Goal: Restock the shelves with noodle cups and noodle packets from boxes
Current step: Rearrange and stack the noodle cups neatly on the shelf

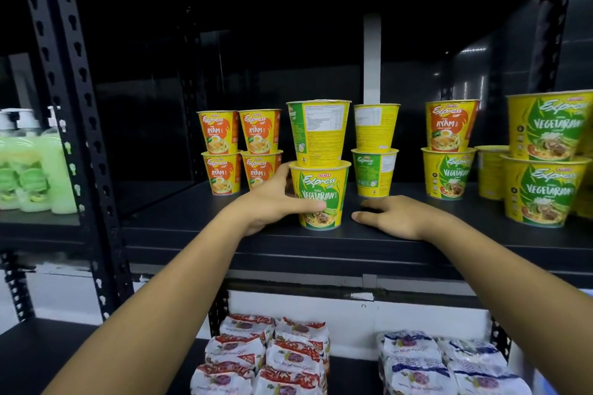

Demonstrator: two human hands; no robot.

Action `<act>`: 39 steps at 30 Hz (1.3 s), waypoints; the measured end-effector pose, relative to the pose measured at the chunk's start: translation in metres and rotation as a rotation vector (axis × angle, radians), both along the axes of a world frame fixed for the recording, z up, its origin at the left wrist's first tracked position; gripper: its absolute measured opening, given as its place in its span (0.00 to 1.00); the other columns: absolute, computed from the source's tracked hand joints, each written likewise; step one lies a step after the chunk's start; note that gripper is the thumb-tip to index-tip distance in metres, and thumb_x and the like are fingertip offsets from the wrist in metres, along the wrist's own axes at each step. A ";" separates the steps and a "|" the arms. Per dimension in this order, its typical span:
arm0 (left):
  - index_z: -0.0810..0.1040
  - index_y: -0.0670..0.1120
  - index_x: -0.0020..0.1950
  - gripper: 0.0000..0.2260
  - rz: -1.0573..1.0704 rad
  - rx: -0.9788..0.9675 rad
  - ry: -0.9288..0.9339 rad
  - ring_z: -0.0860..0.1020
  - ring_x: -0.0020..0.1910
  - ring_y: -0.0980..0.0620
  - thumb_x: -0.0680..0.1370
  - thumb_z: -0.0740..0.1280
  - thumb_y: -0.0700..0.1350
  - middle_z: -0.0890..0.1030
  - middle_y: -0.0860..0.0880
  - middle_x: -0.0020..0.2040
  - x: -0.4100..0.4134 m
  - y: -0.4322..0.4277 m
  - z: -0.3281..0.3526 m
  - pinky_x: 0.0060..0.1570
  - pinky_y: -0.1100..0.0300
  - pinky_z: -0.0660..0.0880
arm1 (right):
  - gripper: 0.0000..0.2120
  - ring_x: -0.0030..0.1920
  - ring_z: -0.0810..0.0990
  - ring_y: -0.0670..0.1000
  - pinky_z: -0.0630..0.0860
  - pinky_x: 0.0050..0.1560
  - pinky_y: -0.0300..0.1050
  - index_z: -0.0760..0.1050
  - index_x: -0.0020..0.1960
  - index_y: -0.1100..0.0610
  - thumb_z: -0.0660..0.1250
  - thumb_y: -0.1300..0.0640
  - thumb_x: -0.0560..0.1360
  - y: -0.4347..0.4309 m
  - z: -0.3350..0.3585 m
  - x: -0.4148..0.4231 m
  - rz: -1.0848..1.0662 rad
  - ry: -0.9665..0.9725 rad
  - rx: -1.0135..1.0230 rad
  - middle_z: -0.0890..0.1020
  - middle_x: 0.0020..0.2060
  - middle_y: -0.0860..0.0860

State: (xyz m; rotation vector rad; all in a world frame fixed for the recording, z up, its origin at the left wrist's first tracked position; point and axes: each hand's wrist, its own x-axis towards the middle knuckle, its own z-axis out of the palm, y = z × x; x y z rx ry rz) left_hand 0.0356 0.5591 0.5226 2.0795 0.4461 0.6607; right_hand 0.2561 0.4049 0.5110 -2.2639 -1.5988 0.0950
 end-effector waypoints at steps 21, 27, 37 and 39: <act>0.67 0.56 0.75 0.34 -0.201 0.022 -0.041 0.81 0.61 0.59 0.73 0.80 0.49 0.82 0.56 0.64 -0.004 0.011 -0.011 0.64 0.57 0.77 | 0.21 0.57 0.82 0.45 0.77 0.64 0.51 0.79 0.64 0.44 0.67 0.35 0.77 0.000 0.016 -0.024 0.029 0.318 0.744 0.84 0.57 0.42; 0.68 0.55 0.74 0.33 -0.218 0.007 -0.057 0.81 0.62 0.58 0.73 0.79 0.47 0.83 0.55 0.64 -0.004 0.012 -0.012 0.65 0.56 0.77 | 0.35 0.59 0.81 0.43 0.76 0.57 0.44 0.68 0.74 0.48 0.71 0.34 0.73 0.025 0.059 -0.079 0.125 0.596 0.799 0.81 0.60 0.43; 0.69 0.56 0.73 0.32 -0.222 -0.026 -0.068 0.82 0.61 0.58 0.74 0.79 0.46 0.84 0.57 0.62 -0.004 0.012 -0.012 0.65 0.55 0.77 | 0.29 0.55 0.85 0.47 0.80 0.61 0.52 0.75 0.68 0.50 0.78 0.44 0.70 0.043 0.061 -0.076 0.163 0.650 0.812 0.85 0.56 0.46; 0.69 0.56 0.73 0.32 -0.232 -0.035 -0.070 0.82 0.61 0.58 0.74 0.79 0.45 0.84 0.56 0.62 -0.004 0.013 -0.012 0.63 0.57 0.77 | 0.28 0.57 0.85 0.50 0.79 0.62 0.54 0.75 0.67 0.51 0.75 0.46 0.70 0.043 0.060 -0.073 0.218 0.735 0.833 0.86 0.57 0.48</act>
